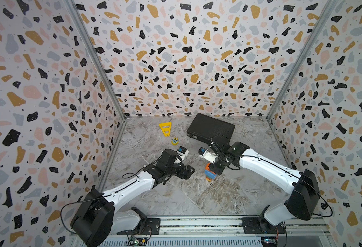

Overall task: Assemble an ice cream with lego
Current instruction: Assemble the lego brick with the lego brick.

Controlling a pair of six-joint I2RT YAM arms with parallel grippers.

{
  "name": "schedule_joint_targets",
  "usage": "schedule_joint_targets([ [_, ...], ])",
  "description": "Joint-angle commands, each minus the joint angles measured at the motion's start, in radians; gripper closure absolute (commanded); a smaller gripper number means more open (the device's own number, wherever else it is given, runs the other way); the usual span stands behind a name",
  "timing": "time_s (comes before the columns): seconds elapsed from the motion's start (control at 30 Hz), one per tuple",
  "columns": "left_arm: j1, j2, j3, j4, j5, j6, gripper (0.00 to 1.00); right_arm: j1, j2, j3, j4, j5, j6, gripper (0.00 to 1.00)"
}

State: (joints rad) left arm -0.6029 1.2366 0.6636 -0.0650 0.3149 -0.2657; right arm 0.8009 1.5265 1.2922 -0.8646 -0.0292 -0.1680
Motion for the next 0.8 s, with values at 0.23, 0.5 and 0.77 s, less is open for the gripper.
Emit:
schedule_joint_targets([
  [0.23, 0.005, -0.002, -0.012, 0.028, 0.012, 0.016, 0.13, 0.006, -0.059, 0.051, -0.04, 0.045, 0.12, 0.93],
  [0.5, 0.006, 0.004, -0.013, 0.033, 0.012, 0.016, 0.13, 0.006, -0.072, 0.047, -0.067, -0.016, 0.079, 0.93],
  [0.77, 0.006, 0.012, -0.012, 0.036, 0.015, 0.017, 0.13, 0.006, -0.059, 0.033, -0.054, -0.07, 0.053, 0.93],
])
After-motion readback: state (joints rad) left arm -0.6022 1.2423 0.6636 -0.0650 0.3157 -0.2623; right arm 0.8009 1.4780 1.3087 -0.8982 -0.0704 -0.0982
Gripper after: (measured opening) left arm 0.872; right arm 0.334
